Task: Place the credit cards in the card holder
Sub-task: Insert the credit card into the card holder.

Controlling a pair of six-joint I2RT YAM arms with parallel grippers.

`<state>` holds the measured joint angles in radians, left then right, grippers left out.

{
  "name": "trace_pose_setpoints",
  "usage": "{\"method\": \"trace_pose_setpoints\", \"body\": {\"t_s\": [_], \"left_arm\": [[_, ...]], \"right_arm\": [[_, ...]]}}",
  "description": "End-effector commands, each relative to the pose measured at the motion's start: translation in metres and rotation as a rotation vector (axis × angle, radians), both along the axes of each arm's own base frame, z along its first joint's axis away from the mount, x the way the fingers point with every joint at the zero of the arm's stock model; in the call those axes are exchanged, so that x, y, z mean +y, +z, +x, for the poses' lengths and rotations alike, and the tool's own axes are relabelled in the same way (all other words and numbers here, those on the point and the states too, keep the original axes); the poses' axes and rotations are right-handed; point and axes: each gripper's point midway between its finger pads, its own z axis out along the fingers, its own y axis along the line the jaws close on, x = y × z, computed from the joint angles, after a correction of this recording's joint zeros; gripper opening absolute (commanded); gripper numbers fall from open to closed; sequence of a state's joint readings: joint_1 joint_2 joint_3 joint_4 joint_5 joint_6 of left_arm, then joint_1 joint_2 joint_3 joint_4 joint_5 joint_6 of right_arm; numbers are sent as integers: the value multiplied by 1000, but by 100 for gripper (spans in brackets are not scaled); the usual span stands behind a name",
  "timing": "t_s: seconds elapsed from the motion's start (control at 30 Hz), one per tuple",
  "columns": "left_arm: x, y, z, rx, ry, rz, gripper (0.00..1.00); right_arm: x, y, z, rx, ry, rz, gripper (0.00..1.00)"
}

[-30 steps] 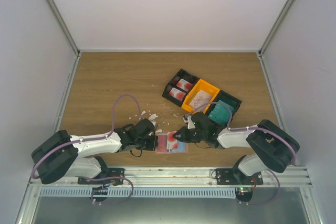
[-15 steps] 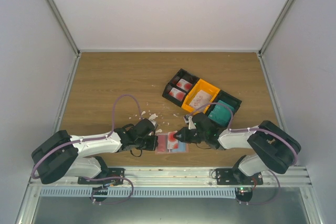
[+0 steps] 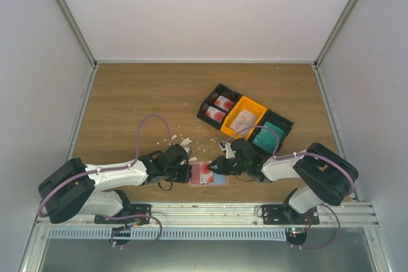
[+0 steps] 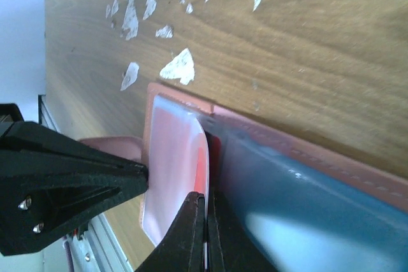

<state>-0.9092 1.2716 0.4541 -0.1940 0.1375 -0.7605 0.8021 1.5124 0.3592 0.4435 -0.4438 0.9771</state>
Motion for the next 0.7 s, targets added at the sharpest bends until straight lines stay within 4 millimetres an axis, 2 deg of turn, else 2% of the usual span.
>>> {"method": "trace_pose_setpoints", "body": {"t_s": [0.0,0.3,0.67], "left_arm": [[14,-14,-9,34,11,58,1],[13,-14,-10,35,5,49,3],[11,-12,-13,42,-6,27,7]], "right_arm": [[-10,-25,-25,73,43,-67,1],[-8,-27,-31,94,50,-71,1],[9,-24,-18,65,24,-19,1]]}}
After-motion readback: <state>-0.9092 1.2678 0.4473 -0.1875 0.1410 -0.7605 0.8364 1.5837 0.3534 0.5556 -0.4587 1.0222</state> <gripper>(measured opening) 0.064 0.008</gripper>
